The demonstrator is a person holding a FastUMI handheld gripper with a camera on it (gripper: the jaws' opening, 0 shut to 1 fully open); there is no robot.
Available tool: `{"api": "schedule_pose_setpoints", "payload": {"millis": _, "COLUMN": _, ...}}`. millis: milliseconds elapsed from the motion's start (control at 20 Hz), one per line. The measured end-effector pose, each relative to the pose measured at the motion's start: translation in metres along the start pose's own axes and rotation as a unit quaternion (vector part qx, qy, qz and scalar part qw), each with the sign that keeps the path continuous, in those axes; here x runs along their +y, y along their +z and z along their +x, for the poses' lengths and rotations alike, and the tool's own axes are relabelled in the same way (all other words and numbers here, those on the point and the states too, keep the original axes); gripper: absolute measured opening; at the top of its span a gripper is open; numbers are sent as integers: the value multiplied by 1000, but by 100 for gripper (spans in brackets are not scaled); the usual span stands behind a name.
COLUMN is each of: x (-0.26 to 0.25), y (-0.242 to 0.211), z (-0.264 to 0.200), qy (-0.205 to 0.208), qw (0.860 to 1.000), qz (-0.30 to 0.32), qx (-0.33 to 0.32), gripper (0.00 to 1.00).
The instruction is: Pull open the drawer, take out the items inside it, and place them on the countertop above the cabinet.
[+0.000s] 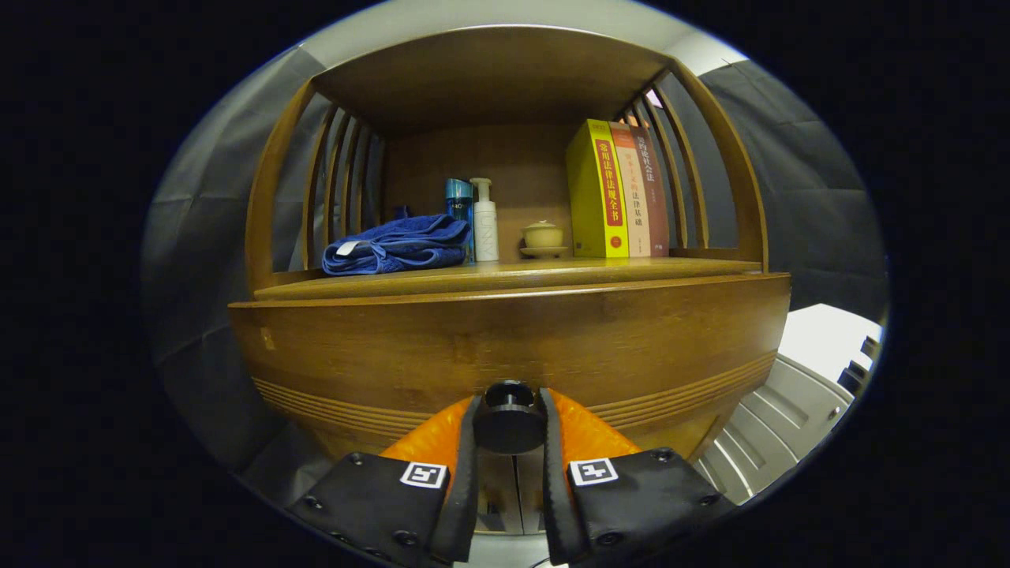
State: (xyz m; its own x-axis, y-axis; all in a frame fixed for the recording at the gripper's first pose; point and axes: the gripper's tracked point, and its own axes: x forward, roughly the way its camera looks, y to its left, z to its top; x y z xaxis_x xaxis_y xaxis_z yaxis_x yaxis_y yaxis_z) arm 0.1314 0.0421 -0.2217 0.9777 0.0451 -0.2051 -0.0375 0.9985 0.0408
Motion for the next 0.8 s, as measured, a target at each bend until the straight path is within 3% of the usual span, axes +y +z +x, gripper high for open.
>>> {"api": "schedule_pose_setpoints", "payload": {"millis": 800, "x": -1, "y": -10, "z": -85, "qy": 6, "qw": 999, "qz": 33, "qx": 12, "gripper": 43}}
